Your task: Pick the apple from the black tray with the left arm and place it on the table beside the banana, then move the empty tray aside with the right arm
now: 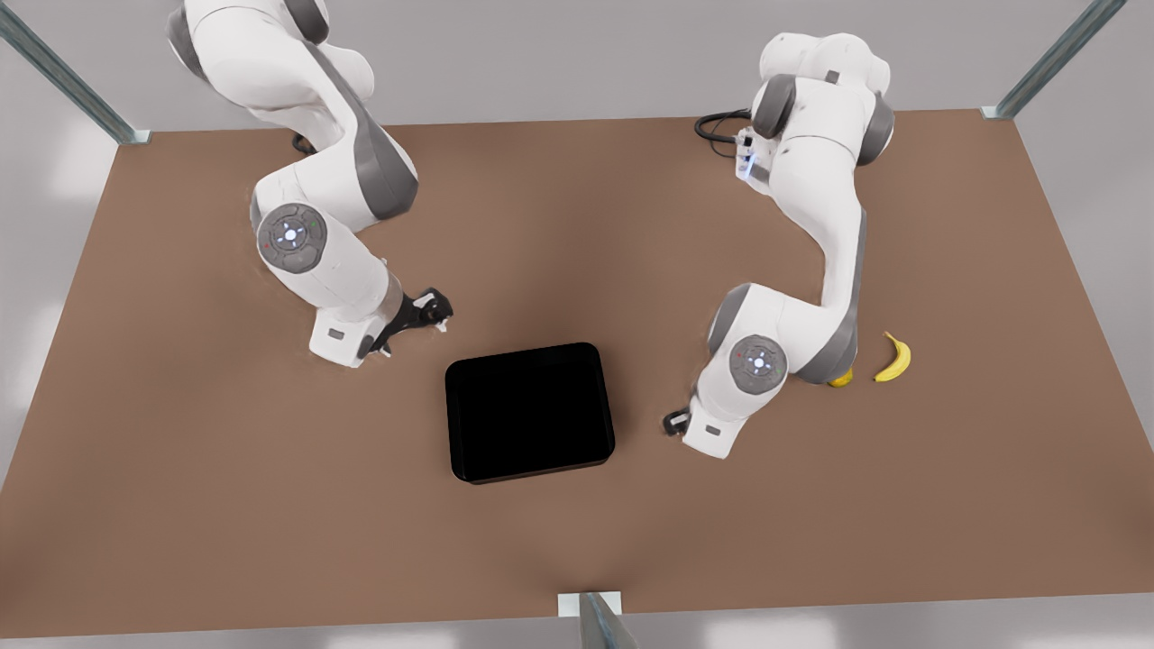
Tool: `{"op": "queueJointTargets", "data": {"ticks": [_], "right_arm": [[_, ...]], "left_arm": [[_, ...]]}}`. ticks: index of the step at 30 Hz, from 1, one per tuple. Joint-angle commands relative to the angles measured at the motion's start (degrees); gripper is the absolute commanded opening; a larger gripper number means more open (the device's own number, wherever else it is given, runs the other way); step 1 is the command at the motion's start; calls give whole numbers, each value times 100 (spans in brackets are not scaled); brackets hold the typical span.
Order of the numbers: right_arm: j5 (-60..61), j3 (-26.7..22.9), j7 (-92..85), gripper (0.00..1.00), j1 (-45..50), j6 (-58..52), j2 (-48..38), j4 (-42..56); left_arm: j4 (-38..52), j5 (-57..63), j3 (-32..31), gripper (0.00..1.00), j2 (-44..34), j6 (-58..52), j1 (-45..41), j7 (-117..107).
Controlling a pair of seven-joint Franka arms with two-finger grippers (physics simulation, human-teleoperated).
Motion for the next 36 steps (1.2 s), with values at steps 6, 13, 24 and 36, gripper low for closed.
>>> {"op": "queueJointTargets", "data": {"ticks": [6,13,24,36], "right_arm": [[139,-151,3980,100,-88,737,1162,-218],[183,-521,3514,100,-70,1317,1346,-597],[-99,-591,2890,100,-97,2599,2146,-570],[-687,-573,948,97,-35,2689,2577,-570]], "left_arm": [[-953,263,57,69,191,636,1998,7650],[-926,624,66,100,780,1120,2060,7580],[-1128,773,57,100,745,1067,2113,5954],[-1445,800,57,100,965,900,2130,5400]]}}
